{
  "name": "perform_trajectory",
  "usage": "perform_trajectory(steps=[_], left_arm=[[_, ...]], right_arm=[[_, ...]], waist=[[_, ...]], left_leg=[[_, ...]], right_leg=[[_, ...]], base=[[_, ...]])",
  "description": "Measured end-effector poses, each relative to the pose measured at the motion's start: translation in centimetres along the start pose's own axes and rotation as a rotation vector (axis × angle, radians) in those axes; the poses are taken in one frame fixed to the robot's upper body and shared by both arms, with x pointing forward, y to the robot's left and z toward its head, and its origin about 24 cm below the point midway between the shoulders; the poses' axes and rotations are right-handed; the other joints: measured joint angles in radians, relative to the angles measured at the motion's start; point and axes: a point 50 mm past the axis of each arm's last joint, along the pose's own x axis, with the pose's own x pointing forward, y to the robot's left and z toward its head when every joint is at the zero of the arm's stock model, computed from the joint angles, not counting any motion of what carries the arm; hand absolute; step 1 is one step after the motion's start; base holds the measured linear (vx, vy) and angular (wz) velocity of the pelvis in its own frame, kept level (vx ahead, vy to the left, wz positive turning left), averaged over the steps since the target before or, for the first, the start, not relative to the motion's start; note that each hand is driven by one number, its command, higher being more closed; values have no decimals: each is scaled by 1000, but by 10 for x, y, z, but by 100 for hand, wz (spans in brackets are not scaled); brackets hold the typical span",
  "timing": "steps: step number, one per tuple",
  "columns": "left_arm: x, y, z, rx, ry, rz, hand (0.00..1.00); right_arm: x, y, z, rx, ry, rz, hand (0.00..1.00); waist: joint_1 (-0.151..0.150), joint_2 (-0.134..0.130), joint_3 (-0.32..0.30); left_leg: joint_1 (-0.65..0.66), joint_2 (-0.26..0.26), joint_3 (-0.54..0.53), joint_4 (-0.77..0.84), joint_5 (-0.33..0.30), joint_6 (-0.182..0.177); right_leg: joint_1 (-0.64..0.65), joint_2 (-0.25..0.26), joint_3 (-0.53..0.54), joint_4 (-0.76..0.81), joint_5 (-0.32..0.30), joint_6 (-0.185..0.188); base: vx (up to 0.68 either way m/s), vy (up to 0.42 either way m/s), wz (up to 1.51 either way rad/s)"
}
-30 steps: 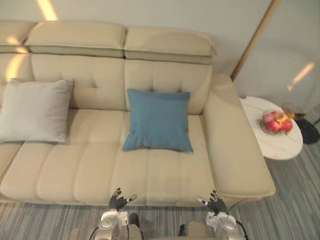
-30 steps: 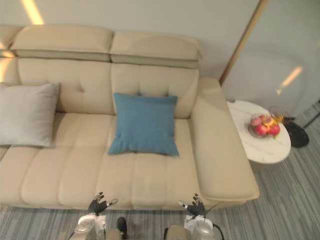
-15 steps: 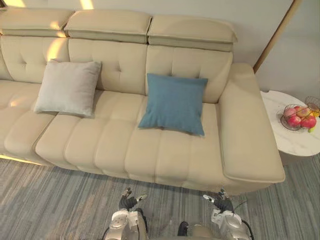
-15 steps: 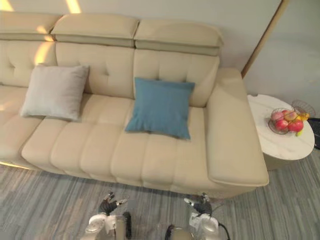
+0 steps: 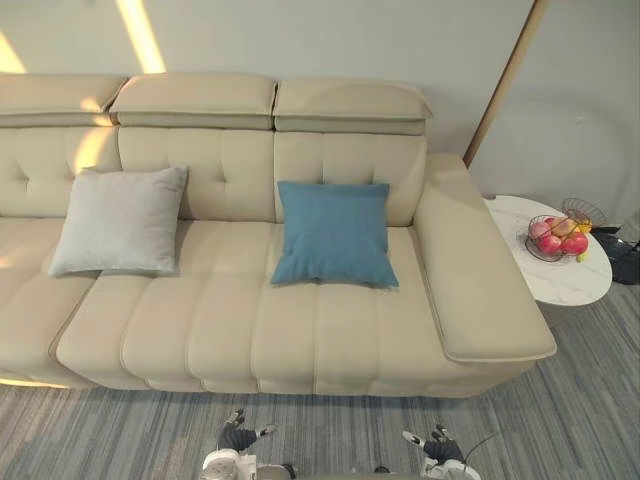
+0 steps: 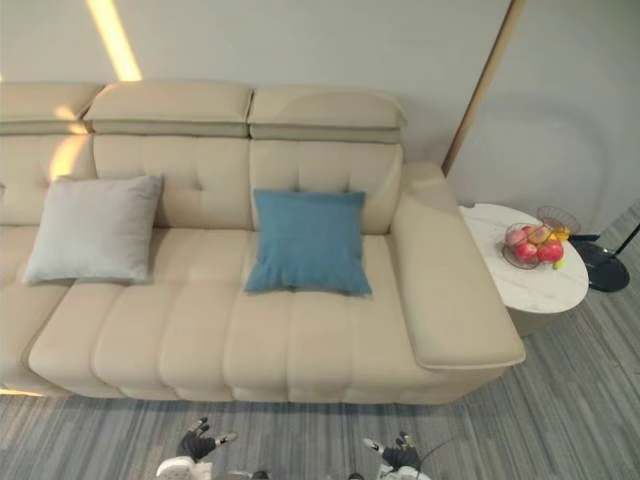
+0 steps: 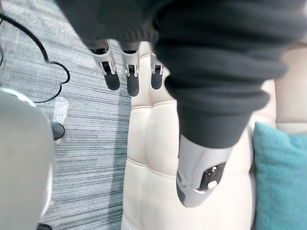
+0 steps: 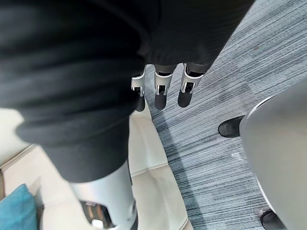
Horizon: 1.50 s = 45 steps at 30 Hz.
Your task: Pick up cushions and gather them together orderly.
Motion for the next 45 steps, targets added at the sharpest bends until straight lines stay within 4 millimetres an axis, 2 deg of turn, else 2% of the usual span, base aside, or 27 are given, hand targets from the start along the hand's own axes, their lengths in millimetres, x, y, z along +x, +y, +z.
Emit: perform_trajectory(steps=[4,11,18,19,25,32,40,45], left_arm=[[0,1,-3,17,10,-1,0],[-1,1,-5,16,20,-1,0],[-2,6,-9,21,34,11,0],[-2,6,-10,21,38,10,0],[-3,6,-11,20,39,11,0],[-5,10,-17,3,58,26,0],[-5,15,-18,-37,63,53,0],[-4,13,-13,-33,45,45,0]], right_arm=[[0,-4,0,3,0,-10,0],[1,-6,1,-1,-2,-14,0],[-2,-10,-8,-3,26,-24,0],[-2,-11,-12,-5,50,-29,0],[-2,-11,-12,-7,50,-28,0],[-2,-8,-11,-95,42,-11,0],[0,-5,-4,-158,18,-3,0],[0,-6,-3,-157,12,-5,0]], waist=[[-7,0,-1],[-8,-3,0],[-11,-15,-3],[-19,-11,-15],[-19,-12,-14],[-22,-13,-14],[-32,-16,9],[-35,-13,20]], left_leg=[[34,4,-35,-9,0,0],[63,5,-34,-41,0,0],[85,-1,-35,-73,10,-3],[100,3,-59,-101,25,-13],[100,3,-57,-102,25,-13],[110,3,-30,-111,29,-10],[149,-1,-60,-192,90,-11],[155,10,-55,-193,95,-14]], right_leg=[[41,10,-2,-21,0,-3],[55,12,0,-29,-2,-6],[58,8,1,-26,-2,-5],[54,13,-15,3,-29,-4],[53,13,-13,3,-29,-4],[55,13,10,-17,-7,-4],[71,13,-22,-15,-4,-5],[76,19,-15,-14,-5,-6]], base=[[110,-39,0],[2,-17,-3],[-49,1,-2],[0,0,0],[0,0,-1],[-17,3,-11],[-66,-24,12],[-72,-29,1]])
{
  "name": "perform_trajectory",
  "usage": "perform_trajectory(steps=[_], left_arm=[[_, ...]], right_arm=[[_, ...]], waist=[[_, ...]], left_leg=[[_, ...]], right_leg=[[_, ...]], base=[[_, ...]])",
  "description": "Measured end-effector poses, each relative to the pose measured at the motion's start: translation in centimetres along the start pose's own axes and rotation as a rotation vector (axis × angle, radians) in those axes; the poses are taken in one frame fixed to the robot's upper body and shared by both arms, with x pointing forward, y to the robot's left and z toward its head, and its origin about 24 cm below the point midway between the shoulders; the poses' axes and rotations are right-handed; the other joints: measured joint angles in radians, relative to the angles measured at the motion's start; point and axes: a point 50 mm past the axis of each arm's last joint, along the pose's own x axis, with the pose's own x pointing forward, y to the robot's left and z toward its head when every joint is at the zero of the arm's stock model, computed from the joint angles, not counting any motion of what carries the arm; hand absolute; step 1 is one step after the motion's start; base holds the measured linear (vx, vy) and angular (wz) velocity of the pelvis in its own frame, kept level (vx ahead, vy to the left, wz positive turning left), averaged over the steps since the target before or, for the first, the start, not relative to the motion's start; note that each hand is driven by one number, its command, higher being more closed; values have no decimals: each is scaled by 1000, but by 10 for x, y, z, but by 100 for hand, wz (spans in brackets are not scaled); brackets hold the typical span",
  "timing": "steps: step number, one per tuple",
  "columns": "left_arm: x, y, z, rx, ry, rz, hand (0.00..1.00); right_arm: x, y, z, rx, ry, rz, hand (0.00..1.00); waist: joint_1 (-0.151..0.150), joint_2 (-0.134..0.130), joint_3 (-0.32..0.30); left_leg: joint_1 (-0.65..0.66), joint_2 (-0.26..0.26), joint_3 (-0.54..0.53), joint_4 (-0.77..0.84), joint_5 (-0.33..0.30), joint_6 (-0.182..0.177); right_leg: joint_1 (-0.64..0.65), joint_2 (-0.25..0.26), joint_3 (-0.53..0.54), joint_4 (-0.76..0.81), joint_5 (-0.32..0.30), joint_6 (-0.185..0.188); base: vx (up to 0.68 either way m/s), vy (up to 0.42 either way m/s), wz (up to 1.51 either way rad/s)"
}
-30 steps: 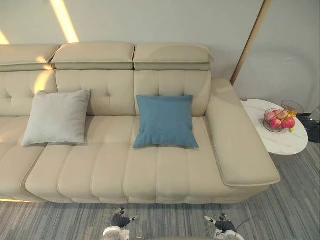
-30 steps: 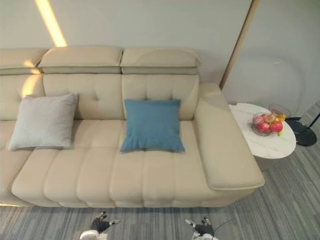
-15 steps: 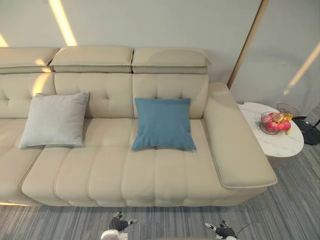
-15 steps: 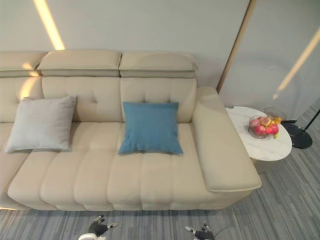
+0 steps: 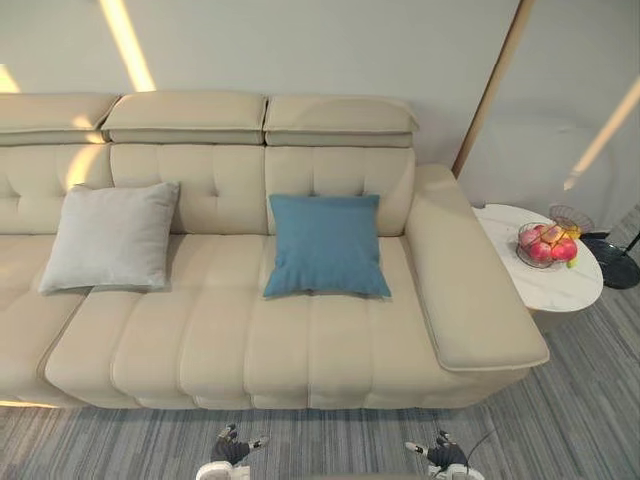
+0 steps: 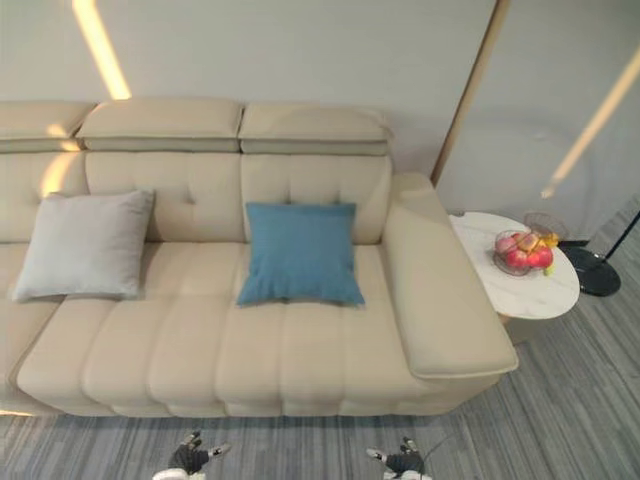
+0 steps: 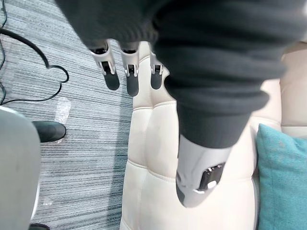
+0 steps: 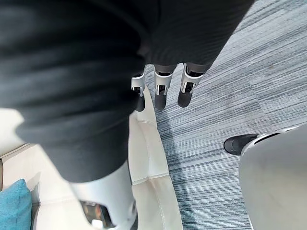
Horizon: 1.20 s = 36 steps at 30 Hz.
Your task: Pick up cushions and gather them together orderly.
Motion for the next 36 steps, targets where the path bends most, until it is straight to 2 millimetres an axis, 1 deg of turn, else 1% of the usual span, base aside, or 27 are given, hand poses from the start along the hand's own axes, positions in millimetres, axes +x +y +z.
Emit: perform_trajectory(steps=[1,3,4,5,6,8,10,12,13,14,15,16,18,19,21,22,23,24,25,26,28,29,30,31,32,34,36], left_arm=[[0,0,0,0,-2,-2,0],[1,-1,3,-6,-13,-4,0],[1,-2,4,-18,-17,-1,0],[1,-3,6,-42,-24,4,0],[1,-7,6,-57,-24,-1,0],[1,-11,8,-69,-28,-7,0],[4,-11,17,-77,-51,-6,0],[5,-9,20,-74,-61,-3,0],[5,-10,21,-74,-63,-6,0],[6,-13,24,-77,-69,-13,0],[6,-15,26,-79,-75,-19,0],[6,-16,26,-79,-78,-24,0],[6,-21,28,-83,-80,-38,0],[5,-22,25,-84,-70,-38,0],[5,-20,23,-80,-63,-37,0],[5,-18,21,-78,-54,-34,0],[5,-18,22,-78,-57,-36,0],[5,-19,20,-73,-46,-46,0],[5,-23,18,-58,-37,-65,0],[5,-25,18,-46,-35,-74,0],[5,-24,19,-42,-36,-74,0],[6,-20,22,-37,-42,-66,0],[7,-16,25,-32,-52,-58,0],[7,-14,26,-37,-57,-51,0],[8,-12,29,-61,-70,-37,0],[8,-12,31,-70,-79,-36,0],[8,-14,35,-69,-97,-40,0]], right_arm=[[0,0,1,1,-6,0,0],[1,2,7,6,-30,6,0],[2,3,11,8,-41,7,0],[2,4,13,10,-44,7,0],[4,7,23,8,-72,16,0],[5,7,31,9,-104,16,0],[4,13,30,16,-101,26,0],[2,28,33,9,-117,69,0],[2,32,37,-1,-129,83,0],[1,40,44,-15,-155,105,0],[1,49,55,-46,-192,133,0],[1,52,60,-58,-206,144,0],[2,54,65,-63,-220,149,0],[2,53,65,-73,-221,151,0],[2,53,58,-124,-201,158,0],[3,52,55,-154,-188,157,0],[4,49,54,-165,-184,153,0],[5,42,55,-189,-186,140,0],[7,36,55,-208,-176,125,0],[8,33,55,-214,-171,120,0],[9,31,55,-218,-170,114,0],[9,31,51,-215,-155,113,0],[8,31,47,-215,-139,115,0],[8,29,42,-217,-127,111,0],[8,26,41,-219,-120,105,0],[10,22,47,-211,-132,92,0],[10,24,52,-197,-143,94,0]], waist=[[-1,0,1],[7,-7,16],[12,-6,16],[19,0,18],[25,11,22],[25,30,26],[20,6,40],[24,-13,44],[25,-13,44],[25,-8,46],[37,6,53],[42,7,53],[44,16,60],[45,24,64],[27,31,68],[25,25,69],[25,13,66],[24,32,69],[24,42,70],[26,43,69],[28,43,68],[23,30,81],[24,16,88],[27,14,92],[48,27,100],[75,30,110],[77,28,124]], left_leg=[[-2,5,13,6,-7,-3],[-32,13,42,105,-74,-26],[-59,9,-9,171,-104,-18],[-96,5,-124,239,-139,10],[-116,2,-222,281,-180,1],[-123,1,-261,311,-231,-16],[-114,-5,-171,322,-249,4],[-107,-4,-47,322,-264,19],[-107,1,-18,322,-266,23],[-106,18,58,322,-267,25],[-103,42,141,319,-264,29],[-99,42,177,317,-264,29],[-74,44,283,318,-263,30],[-59,47,320,313,-263,30],[-30,53,378,291,-263,30],[-17,48,413,288,-264,29],[-12,39,424,286,-263,27],[-14,40,421,274,-255,23],[-25,51,404,259,-236,30],[-26,53,402,247,-220,42],[-38,82,400,298,-213,22],[-75,132,401,441,-226,12],[-128,187,390,613,-226,19],[-175,217,353,726,-234,51],[-225,205,223,830,-272,71],[-278,127,80,832,-307,33],[-339,22,-64,712,-319,10]], right_leg=[[-5,4,15,1,-1,-1],[-35,17,84,17,-5,-8],[-54,23,120,23,-5,-11],[-88,40,177,31,0,-16],[-118,59,239,38,13,-11],[-151,81,312,46,38,8],[-183,82,389,68,54,22],[-226,93,471,68,92,26],[-240,98,471,67,109,24],[-272,113,422,62,159,-6],[-307,114,256,91,165,-58],[-327,99,123,141,139,-77],[-321,33,-202,249,11,-133],[-314,6,-308,297,-34,-154],[-306,-33,-410,387,-103,-175],[-310,-56,-460,406,-134,-177],[-310,-51,-474,396,-144,-186],[-300,-10,-436,342,-129,-175],[-283,44,-401,245,-91,-161],[-268,76,-373,171,-56,-165],[-247,137,-320,75,-20,-168],[-221,166,-301,39,-22,-170],[-190,192,-271,8,-14,-163],[-176,215,-232,3,3,-169],[-156,251,-173,2,1,-187],[-142,273,-86,-3,-3,-193],[-130,273,-18,-7,-2,-191]], base=[[-55,-9,-37],[-37,18,-78],[13,-18,-122],[34,-46,-154],[40,-42,-167],[41,51,-145],[-5,123,-128],[-38,149,-152],[-49,128,-164],[-49,110,-170],[-45,99,-178],[-23,92,-162],[-32,53,-141],[-28,-20,-116],[11,-71,-83],[27,-132,-82],[30,-180,-90],[13,-212,-90],[15,-186,-97],[13,-191,-104],[36,-154,-95],[67,-170,-74],[74,-174,-70],[83,-156,-104],[63,-84,-134],[51,-22,-163],[48,-4,-136]])
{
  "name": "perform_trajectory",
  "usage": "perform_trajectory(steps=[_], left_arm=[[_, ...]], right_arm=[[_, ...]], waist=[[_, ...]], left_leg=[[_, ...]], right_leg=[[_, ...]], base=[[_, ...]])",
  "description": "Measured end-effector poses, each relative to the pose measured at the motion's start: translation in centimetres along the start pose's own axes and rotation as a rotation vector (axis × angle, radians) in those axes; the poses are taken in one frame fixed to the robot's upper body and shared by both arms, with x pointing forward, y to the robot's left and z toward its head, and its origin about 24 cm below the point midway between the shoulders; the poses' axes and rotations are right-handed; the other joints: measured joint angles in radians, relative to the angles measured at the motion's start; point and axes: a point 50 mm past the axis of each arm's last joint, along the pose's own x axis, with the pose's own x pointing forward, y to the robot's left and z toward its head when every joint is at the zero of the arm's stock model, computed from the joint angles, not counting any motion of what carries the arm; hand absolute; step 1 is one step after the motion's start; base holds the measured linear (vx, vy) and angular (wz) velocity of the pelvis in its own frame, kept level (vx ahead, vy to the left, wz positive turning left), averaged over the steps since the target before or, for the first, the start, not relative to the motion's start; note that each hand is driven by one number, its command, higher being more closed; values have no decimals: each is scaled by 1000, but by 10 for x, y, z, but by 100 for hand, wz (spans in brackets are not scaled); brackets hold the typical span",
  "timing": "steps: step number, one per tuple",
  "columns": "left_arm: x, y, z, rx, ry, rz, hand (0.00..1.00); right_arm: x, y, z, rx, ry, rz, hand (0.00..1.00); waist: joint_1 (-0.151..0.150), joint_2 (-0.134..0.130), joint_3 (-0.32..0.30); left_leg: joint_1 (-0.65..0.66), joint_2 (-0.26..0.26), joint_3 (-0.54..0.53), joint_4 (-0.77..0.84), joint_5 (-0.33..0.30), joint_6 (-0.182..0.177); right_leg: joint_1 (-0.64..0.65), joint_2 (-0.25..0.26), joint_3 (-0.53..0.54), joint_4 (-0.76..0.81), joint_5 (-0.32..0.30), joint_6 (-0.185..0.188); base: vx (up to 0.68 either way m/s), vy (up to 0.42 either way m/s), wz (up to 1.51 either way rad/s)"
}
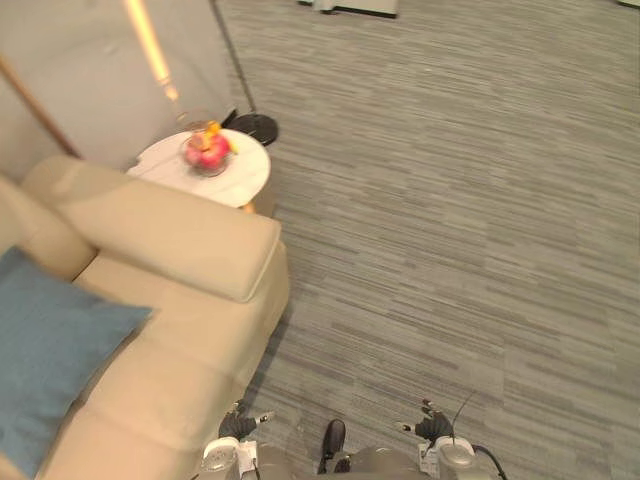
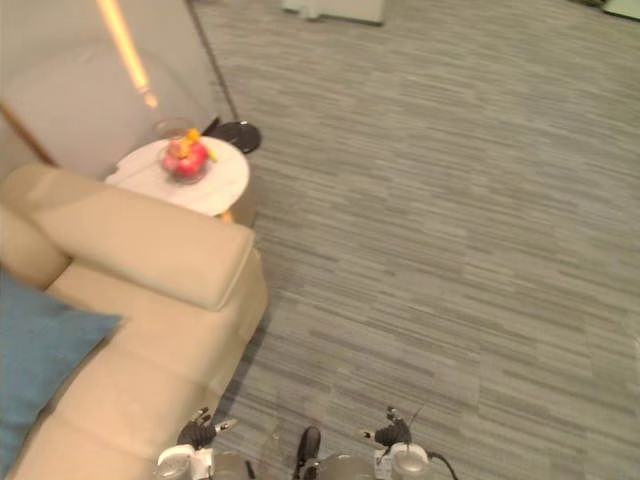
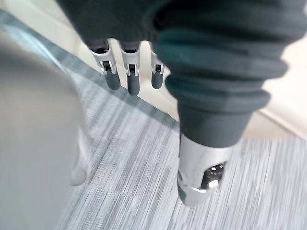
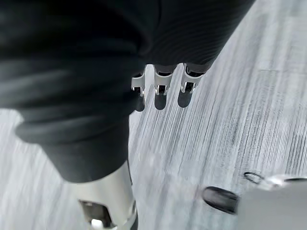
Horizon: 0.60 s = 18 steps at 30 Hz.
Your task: Pick up cushions and gather them together orderly.
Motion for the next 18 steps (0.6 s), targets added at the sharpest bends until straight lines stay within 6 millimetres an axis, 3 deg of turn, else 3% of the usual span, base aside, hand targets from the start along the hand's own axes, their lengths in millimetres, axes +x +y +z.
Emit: perform_trajectory(steps=[2,3,4,6,7,8,9,10,12,13,15,17,18], left_arm=[[0,-3,3,-10,-15,-6,0],[1,-4,5,-15,-23,-6,0],[1,-5,6,-20,-30,-9,0],[0,-10,4,-33,-27,-19,0],[-1,-11,3,-35,-25,-21,0],[-1,-8,3,-32,-25,-16,0],[-1,-6,4,-27,-31,-11,0],[0,1,4,-13,-25,3,0],[1,1,6,-6,-18,3,0],[1,1,5,-3,-12,1,0],[1,0,5,1,-7,-2,0],[3,1,8,7,-16,-2,0],[3,0,9,18,-18,-7,0]], right_arm=[[0,2,0,26,2,1,0],[0,1,0,51,2,-10,0],[-1,2,-1,59,5,-12,0],[-3,3,-8,63,21,-11,0],[-6,8,-11,75,18,-2,0],[-9,13,-12,92,8,7,0],[-11,18,-14,103,4,18,0],[-13,26,-14,119,2,38,0],[-12,29,-10,126,-11,45,0],[-12,29,-11,127,-6,46,0],[-9,32,-10,119,10,56,0],[-7,35,-4,114,4,64,0],[-5,34,-1,111,-2,61,0]], waist=[[4,0,4],[18,1,4],[26,4,1],[47,25,-12],[47,21,-15],[48,9,-20],[52,-12,-28],[52,-46,-41],[48,-55,-35],[47,-50,-31],[47,-40,-27],[44,-45,-29],[40,-47,-29]], left_leg=[[-39,-72,-119,-114,10,-3],[-56,-117,-220,-211,46,-16],[-59,-128,-266,-256,75,-12],[-59,-107,-288,-262,145,23],[-47,-91,-260,-253,160,24],[-33,-67,-206,-256,161,15],[-18,-57,-153,-265,151,20],[1,-59,-81,-258,115,36],[36,-45,-25,-246,87,44],[77,-26,22,-244,72,47],[156,14,94,-294,72,47],[195,49,149,-336,67,39],[218,65,184,-362,59,22]], right_leg=[[3,5,72,0,0,0],[4,8,125,-4,0,0],[7,15,154,-10,4,6],[14,41,203,-3,6,11],[16,48,227,17,-15,5],[-13,43,222,95,-78,15],[-62,18,185,211,-151,55],[-139,-49,102,380,-212,109],[-188,-99,10,518,-239,140],[-191,-162,-106,587,-255,117],[-162,-246,-277,517,-251,79],[-157,-271,-345,368,-187,95],[-166,-282,-371,288,-124,106]], base=[[78,30,-122],[125,51,-140],[132,58,-150],[143,98,-141],[229,123,-133],[272,117,-124],[283,126,-153],[232,121,-132],[201,103,-110],[223,79,-111],[281,6,-116],[281,-75,-99],[296,-146,-99]])
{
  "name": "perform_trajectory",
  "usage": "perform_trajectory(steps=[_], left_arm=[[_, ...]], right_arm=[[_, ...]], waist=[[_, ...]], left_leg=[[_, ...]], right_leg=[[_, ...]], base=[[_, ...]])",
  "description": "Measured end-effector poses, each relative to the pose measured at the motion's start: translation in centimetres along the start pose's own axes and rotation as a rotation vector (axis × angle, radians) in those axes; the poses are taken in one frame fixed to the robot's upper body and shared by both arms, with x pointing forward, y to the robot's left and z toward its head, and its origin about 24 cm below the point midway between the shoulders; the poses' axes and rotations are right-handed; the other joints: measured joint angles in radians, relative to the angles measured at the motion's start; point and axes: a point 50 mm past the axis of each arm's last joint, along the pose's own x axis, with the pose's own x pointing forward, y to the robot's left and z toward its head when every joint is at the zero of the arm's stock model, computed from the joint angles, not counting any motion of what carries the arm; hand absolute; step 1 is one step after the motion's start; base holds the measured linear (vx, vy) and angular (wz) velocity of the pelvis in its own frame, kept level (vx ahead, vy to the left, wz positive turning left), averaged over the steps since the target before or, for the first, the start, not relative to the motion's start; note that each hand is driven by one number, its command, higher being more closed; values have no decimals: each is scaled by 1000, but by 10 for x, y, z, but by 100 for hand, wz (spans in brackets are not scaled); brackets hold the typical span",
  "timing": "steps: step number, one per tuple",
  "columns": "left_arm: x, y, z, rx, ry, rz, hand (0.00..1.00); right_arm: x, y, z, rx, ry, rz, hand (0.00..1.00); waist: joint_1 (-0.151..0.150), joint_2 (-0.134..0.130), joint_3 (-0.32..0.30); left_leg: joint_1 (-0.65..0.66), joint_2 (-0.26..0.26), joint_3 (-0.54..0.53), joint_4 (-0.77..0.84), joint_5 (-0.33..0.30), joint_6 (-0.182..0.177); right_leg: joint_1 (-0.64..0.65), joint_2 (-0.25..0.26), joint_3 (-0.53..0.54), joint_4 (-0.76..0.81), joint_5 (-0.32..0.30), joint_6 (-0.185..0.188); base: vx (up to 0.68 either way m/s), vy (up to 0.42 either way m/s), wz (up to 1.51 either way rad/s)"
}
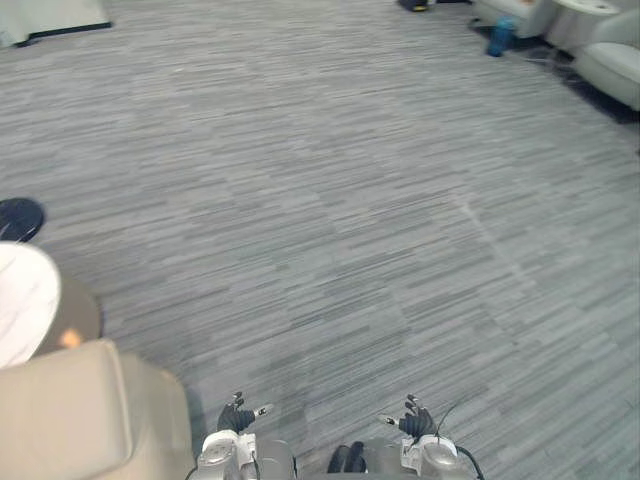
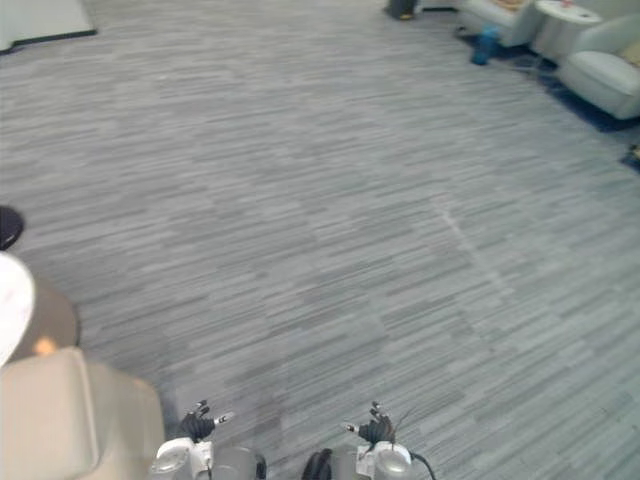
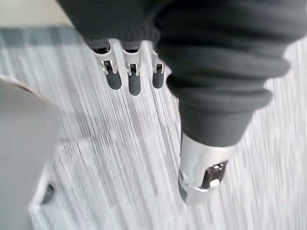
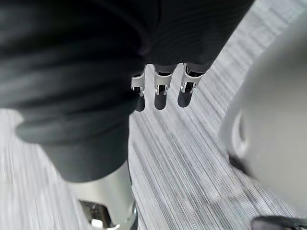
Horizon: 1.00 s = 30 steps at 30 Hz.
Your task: Pick up cushions and gather them together orderly.
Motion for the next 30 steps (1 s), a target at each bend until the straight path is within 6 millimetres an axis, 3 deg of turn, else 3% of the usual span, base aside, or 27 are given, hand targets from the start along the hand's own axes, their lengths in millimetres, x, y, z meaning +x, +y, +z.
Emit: perform_trajectory(steps=[1,2,4,6,7,8,9,10,11,12,14,15,16,17,18,19,21,22,23,25,26,27,28,30], left_arm=[[0,0,0,14,4,-5,0],[1,-1,-1,20,9,-8,0],[3,-3,4,36,6,-19,0],[4,-14,5,56,11,-48,0],[4,-15,7,55,6,-51,0],[4,-15,7,52,5,-50,0],[3,-15,4,39,12,-49,0],[2,-17,0,24,22,-49,0],[1,-16,2,5,5,-41,0],[0,-13,0,6,6,-34,0],[0,-13,5,-8,-22,-34,0],[-1,-14,6,-16,-37,-34,0],[-1,-15,6,-21,-36,-35,0],[-1,-15,5,-32,-33,-36,0],[-2,-14,1,-45,-26,-27,0],[-2,-13,2,-46,-26,-24,0],[-1,-10,3,-71,-32,-14,0],[-1,-7,5,-91,-41,-2,0],[-3,-9,0,-92,-29,-8,0],[-3,-5,-3,-89,-12,-4,0],[-3,-5,-2,-80,-14,-9,0],[-2,-3,0,-45,-14,-14,0],[-2,-2,-1,-21,-7,-19,0],[-2,0,-4,10,11,-23,0]], right_arm=[[1,-2,0,-5,9,-6,0],[1,-4,-1,-8,16,-9,0],[1,-11,-3,-6,23,-29,0],[2,-24,-2,24,24,-71,0],[1,-26,-5,35,31,-80,0],[0,-28,-9,46,42,-87,0],[-1,-29,-9,59,43,-91,0],[-1,-32,-9,54,42,-96,0],[1,-33,-5,49,35,-100,0],[2,-31,-5,47,43,-97,0],[2,-31,-6,44,52,-95,0],[2,-30,-5,40,49,-93,0],[3,-31,-4,38,45,-94,0],[3,-32,-3,36,44,-95,0],[2,-29,-7,19,53,-83,0],[2,-26,-6,9,51,-67,0],[3,-26,-4,9,43,-67,0],[4,-23,0,12,32,-59,0],[2,-23,-4,15,43,-60,0],[2,-24,-6,21,44,-54,0],[1,-22,-7,24,46,-49,0],[0,-19,-11,31,56,-40,0],[-1,-18,-14,34,64,-38,0],[-3,-24,-19,39,71,-54,0]], waist=[[-5,1,1],[-9,2,1],[-29,4,2],[-53,38,10],[-53,40,9],[-54,45,11],[-45,66,21],[-39,83,24],[-19,98,23],[-2,94,29],[21,84,36],[34,81,37],[35,84,38],[37,97,39],[60,88,28],[60,67,19],[63,63,24],[66,49,20],[66,56,2],[66,38,-11],[62,29,-5],[57,16,7],[49,10,11],[29,1,10]], left_leg=[[27,17,35,-25,-3,-15],[40,23,46,-42,3,-25],[75,31,37,-103,29,-66],[110,54,37,-96,31,-70],[95,70,35,-29,30,-71],[27,108,3,189,33,-75],[-65,150,-65,443,70,-46],[-124,161,-115,600,73,-13],[-200,140,-167,726,27,-27],[-252,100,-181,728,-5,-21],[-309,35,-187,592,-29,-15],[-334,-26,-208,379,-18,-19],[-340,-54,-222,243,8,-17],[-346,-68,-250,134,95,-36],[-303,-93,-231,60,186,-31],[-289,-111,-207,46,175,-34],[-339,-114,-169,196,148,28],[-375,-139,-163,238,115,58],[-346,-144,-180,158,128,73],[-283,-162,-164,144,59,74],[-252,-166,-163,143,36,78],[-192,-182,-179,136,8,80],[-154,-186,-184,125,-3,82],[-3,-189,-201,44,-27,96]], right_leg=[[-6,-14,-49,-26,68,-2],[-5,-13,-81,-29,86,-16],[-5,13,-77,-16,71,-55],[10,51,-53,-2,32,-73],[29,72,-38,-23,26,-75],[82,112,-16,-77,26,-77],[147,158,14,-130,28,-85],[180,187,46,-147,22,-95],[213,210,97,-155,6,-115],[242,212,148,-168,8,-113],[273,197,223,-187,3,-108],[284,175,279,-198,-13,-87],[294,169,309,-202,-25,-74],[314,160,341,-210,-37,-55],[343,141,391,-231,-46,-36],[355,121,426,-253,-43,-31],[395,99,440,-298,10,-9],[405,80,452,-272,-6,14],[398,84,457,-230,-23,35],[280,60,498,123,-101,125],[211,52,514,298,-76,192],[122,31,506,530,-61,226],[90,15,486,612,-66,208],[10,-35,365,632,-122,94]], base=[[298,-162,-96],[298,-190,-77],[294,-189,-45],[323,-206,-45],[279,-212,-54],[342,-249,-63],[232,-168,-83],[272,-57,-122],[285,42,-146],[409,72,-159],[305,100,-127],[233,132,-114],[311,203,-117],[390,228,-112],[551,215,-91],[532,142,-61],[508,149,-7],[441,176,-3],[401,162,-11],[423,110,-22],[393,71,-9],[338,44,7],[471,14,22],[538,-14,23]])
